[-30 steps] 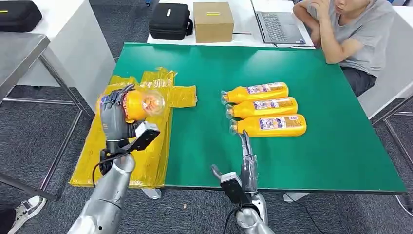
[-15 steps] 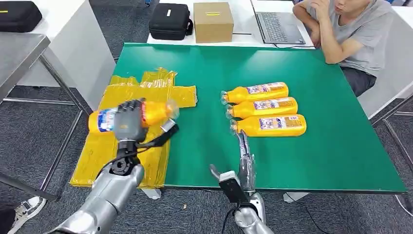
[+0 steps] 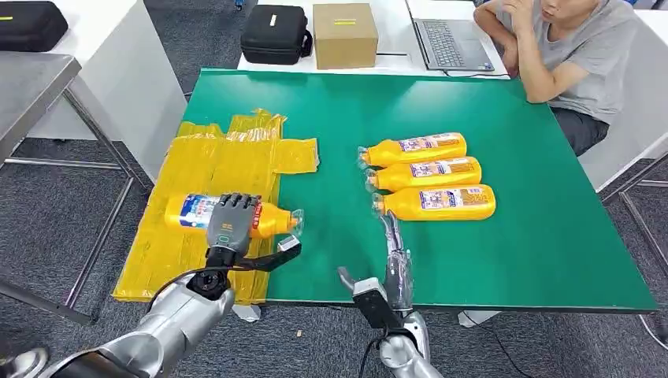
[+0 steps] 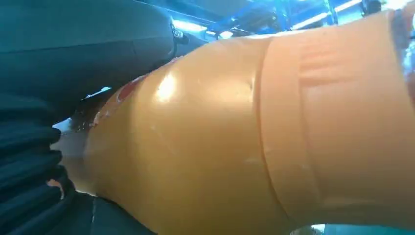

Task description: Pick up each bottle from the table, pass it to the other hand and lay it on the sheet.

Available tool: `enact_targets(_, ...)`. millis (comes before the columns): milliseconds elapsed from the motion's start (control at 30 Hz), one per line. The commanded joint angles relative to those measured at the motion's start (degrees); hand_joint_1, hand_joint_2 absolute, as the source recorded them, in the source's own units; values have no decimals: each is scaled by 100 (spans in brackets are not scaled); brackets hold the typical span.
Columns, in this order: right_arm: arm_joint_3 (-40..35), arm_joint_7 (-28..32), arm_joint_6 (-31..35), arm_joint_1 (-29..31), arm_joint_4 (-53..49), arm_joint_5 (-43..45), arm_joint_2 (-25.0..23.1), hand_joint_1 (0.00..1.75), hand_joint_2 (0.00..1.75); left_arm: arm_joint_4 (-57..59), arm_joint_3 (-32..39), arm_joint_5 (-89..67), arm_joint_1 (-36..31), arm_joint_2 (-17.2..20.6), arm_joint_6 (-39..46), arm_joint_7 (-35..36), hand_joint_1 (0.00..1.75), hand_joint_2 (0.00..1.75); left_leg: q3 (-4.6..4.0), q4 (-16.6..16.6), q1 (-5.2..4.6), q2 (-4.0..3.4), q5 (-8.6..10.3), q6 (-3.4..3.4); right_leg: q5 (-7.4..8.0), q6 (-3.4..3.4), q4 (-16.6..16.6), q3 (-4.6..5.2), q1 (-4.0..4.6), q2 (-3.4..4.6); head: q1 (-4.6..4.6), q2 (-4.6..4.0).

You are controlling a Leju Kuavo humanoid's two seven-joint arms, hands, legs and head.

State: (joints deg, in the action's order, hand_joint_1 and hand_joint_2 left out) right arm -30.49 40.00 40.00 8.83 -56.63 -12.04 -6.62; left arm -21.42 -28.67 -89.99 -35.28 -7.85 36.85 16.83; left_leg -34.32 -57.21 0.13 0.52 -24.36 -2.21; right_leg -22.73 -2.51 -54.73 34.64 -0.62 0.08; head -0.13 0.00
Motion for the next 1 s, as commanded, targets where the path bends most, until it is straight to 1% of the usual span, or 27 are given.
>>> enact_targets(33, -7, 0, 0, 104, 162, 17, 104, 0, 175, 574, -420, -1, -345, 83, -45, 17, 175, 175, 11, 0, 2, -5, -5, 6, -4, 6, 0, -10, 2, 2, 0, 2)
enact_targets(67, 18, 0, 0, 85, 147, -2, 103, 0, 175, 597, -416, -1, -342, 77, -81, 23, 175, 175, 27, -1, 1, -7, -13, 10, -13, 9, -4, -24, 2, 2, 0, 2)
enact_targets(100, 56, 0, 0, 51, 128, -16, 105, 0, 175, 622, -433, -1, -339, 81, -114, 37, 175, 175, 12, 1, 3, -5, -5, 6, -4, 5, 1, -11, 3, 2, 0, 2)
enact_targets(200, 158, 0, 0, -40, 62, -92, 103, 0, 175, 643, -399, 23, -317, 80, -94, 6, 175, 175, 34, -3, 3, -3, -17, 13, -18, 11, -5, -33, 4, -3, 0, 2)
enact_targets(267, 223, 0, 0, -96, 21, -143, 90, 0, 175, 630, -315, 87, -280, 68, 1, -54, 175, 175, 16, 2, 2, -2, -6, 7, -7, 6, 1, -16, 2, -1, 0, 2)
enact_targets(333, 272, 0, 0, -156, -26, -190, 68, 0, 175, 631, -106, 293, -228, 10, 77, -189, 175, 175, 35, -3, 3, -3, -18, 12, -19, 11, -5, -34, 4, -3, 0, 2)
enact_targets(367, 265, 0, 0, -166, -32, -201, 66, 0, 175, 606, 4, 397, -193, -7, 193, -239, 171, 175, 24, -1, 1, -4, -12, 9, -13, 8, -2, -23, 2, -1, 0, 2)
enact_targets(400, 263, 0, 0, -168, -32, -200, 66, 0, 175, 601, 72, 463, -181, -20, 235, -259, 140, 175, 13, 2, 1, -3, -6, 6, -6, 5, 1, -13, 2, 0, 0, 2)
enact_targets(433, 229, 0, 0, -128, -8, -182, 71, 0, 175, 656, 61, 411, -206, -26, 185, -266, 91, 175, 27, -1, 1, -6, -13, 9, -13, 8, -2, -25, 2, 1, 0, 2)
enact_targets(467, 229, 0, 0, -128, -8, -182, 71, 0, 175, 656, 61, 411, -206, -26, 185, -266, 91, 175, 12, 1, 0, -4, -6, 6, -6, 5, 0, -11, 0, 1, 0, 0)
enact_targets(500, 229, 0, 0, -128, -8, -182, 71, 0, 175, 656, 61, 411, -206, -26, 185, -266, 91, 175, 28, -3, 2, -9, -15, 11, -14, 9, -4, -26, 3, 4, 0, 2)
enact_targets(533, 229, 0, 0, -128, -8, -182, 71, 0, 175, 656, 61, 411, -206, -26, 185, -266, 91, 175, 14, 0, 1, -6, -7, 7, -6, 6, 0, -13, 2, 3, 0, 2)
enact_targets(567, 232, 0, 0, -78, 32, -159, 69, 0, 175, 652, 137, 472, -215, -30, 194, -309, 26, 175, 28, -2, 1, -8, -14, 11, -14, 9, -4, -26, 2, 2, 0, 2)
enact_targets(600, 228, 0, 0, -60, 37, -153, 69, 0, 175, 691, 113, 419, -241, -33, 93, -309, 21, 175, 18, -1, 2, -6, -9, 9, -8, 8, -2, -16, 2, 2, 0, 0)
enact_targets(633, 251, 0, 0, -25, 68, -154, 60, 0, 175, 670, 137, 427, -244, -45, 113, -308, 7, 175, 27, -2, 2, -6, -13, 11, -13, 10, -4, -25, 3, 0, 0, 2)
enact_targets(667, 248, 0, 0, -11, 79, -147, 61, 0, 175, 690, 110, 384, -259, -45, 60, -315, 5, 175, 13, -2, 3, -3, -7, 8, -7, 7, 0, -14, 4, -1, 0, 2)
enact_targets(700, 248, 0, 0, -11, 79, -147, 61, 0, 175, 690, 110, 384, -259, -45, 60, -315, 3, 175, 23, -3, 3, -6, -13, 10, -12, 9, -4, -22, 4, 1, 0, 2)
enact_targets(733, 243, 0, 0, 10, 99, -142, 67, 0, 175, 684, 122, 371, -256, -54, 58, -297, 3, 175, 14, -1, 1, -7, -7, 7, -6, 6, -1, -12, 2, 3, -2, 2)
enact_targets(767, 244, 0, 0, 11, 97, -141, 67, 0, 175, 690, 122, 364, -257, -60, 34, -317, 5, 175, 27, -6, 2, -8, -16, 11, -15, 10, -7, -25, 3, 2, 2, 2)
enact_targets(800, 240, 0, 0, 13, 98, -131, 66, 0, 175, 690, 157, 397, -252, -76, 13, -342, 7, 175, 15, 1, 1, -6, -6, 7, -5, 6, 0, -14, 2, 3, 0, 2)
enact_targets(867, 240, 0, 0, 13, 98, -131, 66, 0, 175, 690, 157, 397, -252, -76, 13, -342, 10, 175, 23, -1, 0, -7, -10, 8, -10, 7, -3, -21, 0, 3, 0, 2)
enact_targets(900, 227, 0, 0, 34, 125, -142, 69, 0, 175, 684, 192, 411, -235, -93, -17, -399, 7, 175, 35, -1, 1, -10, -16, 11, -15, 10, -4, -32, 2, 4, 0, 2)
enact_targets(967, 223, 0, 0, 42, 132, -144, 66, 0, 175, 684, 196, 404, -236, -92, -24, -399, 5, 175, 17, -1, 1, -7, -8, 7, -6, 6, -1, -16, 2, 3, 2, 2)
enact_targets(1000, 208, 0, 0, 60, 151, -133, 62, 0, 175, 687, 197, 394, -241, -95, -43, -403, 5, 175, 29, -2, 1, -9, -13, 11, -13, 9, -4, -26, 2, 4, 0, 2)
